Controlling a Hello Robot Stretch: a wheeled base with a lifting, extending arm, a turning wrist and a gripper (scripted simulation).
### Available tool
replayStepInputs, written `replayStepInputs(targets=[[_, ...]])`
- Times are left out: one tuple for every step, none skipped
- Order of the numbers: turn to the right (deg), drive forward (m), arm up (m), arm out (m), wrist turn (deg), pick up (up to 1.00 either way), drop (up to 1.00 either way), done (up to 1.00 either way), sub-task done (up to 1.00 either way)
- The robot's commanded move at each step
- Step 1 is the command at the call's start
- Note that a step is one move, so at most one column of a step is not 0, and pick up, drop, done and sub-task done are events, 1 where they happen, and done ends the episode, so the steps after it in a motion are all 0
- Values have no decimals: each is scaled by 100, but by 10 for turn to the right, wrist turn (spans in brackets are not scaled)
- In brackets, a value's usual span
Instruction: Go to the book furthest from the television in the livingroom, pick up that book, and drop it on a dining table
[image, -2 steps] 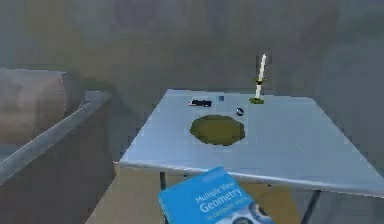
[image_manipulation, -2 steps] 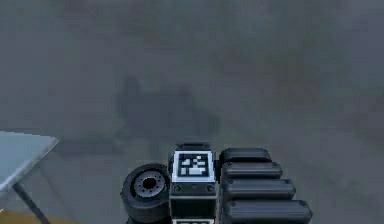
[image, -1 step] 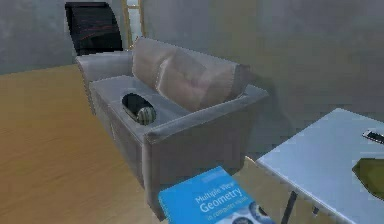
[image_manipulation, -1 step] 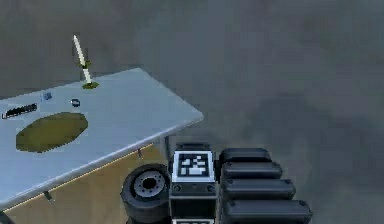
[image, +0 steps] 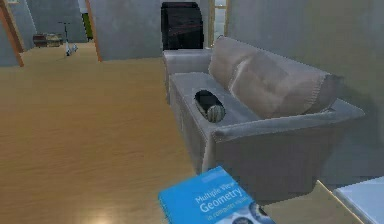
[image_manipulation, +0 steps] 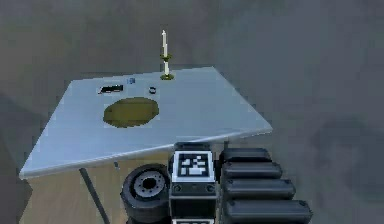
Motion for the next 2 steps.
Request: replayStepInputs(targets=[[0,0,0,48,0,0,0,0,0],[0,0,0,0,450,0,0,0,0]])
